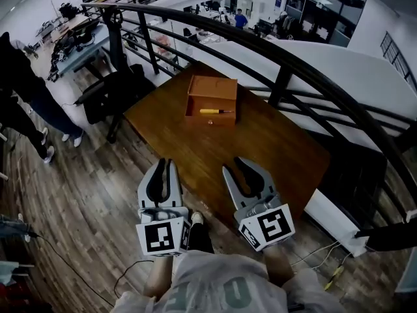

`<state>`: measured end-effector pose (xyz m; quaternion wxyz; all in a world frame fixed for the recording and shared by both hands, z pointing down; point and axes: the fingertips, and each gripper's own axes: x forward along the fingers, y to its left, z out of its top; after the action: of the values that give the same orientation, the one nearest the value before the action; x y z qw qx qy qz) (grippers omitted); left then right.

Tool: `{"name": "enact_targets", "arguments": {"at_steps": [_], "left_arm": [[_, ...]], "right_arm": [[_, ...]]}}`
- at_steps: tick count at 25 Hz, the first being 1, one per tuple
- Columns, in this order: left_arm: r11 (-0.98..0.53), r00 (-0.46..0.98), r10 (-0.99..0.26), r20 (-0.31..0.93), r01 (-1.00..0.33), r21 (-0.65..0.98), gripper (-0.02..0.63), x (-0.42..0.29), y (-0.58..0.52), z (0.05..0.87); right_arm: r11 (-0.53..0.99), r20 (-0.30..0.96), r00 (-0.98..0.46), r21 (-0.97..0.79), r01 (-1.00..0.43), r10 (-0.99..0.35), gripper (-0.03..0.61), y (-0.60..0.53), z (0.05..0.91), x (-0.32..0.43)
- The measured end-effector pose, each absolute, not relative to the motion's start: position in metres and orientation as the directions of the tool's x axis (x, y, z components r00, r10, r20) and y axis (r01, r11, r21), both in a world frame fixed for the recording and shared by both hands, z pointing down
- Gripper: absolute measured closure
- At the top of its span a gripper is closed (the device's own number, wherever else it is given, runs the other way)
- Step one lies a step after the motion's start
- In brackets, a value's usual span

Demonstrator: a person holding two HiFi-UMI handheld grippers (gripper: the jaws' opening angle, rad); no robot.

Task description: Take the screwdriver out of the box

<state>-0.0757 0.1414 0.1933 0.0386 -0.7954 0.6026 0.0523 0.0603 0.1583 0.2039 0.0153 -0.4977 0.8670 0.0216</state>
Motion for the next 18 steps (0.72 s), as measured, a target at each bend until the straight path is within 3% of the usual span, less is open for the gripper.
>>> {"name": "enact_targets", "arguments": {"at_steps": [18], "left_arm": [[-0.456, 0.458, -0.875, -0.157, -0.888, -0.049, 0.554, -0.096, -0.023, 0.152]], "right_arm": [[0.379, -0.062, -0.381, 0.044, -0.924, -0.923, 0.477, -0.015, 0.167, 0.016]]}}
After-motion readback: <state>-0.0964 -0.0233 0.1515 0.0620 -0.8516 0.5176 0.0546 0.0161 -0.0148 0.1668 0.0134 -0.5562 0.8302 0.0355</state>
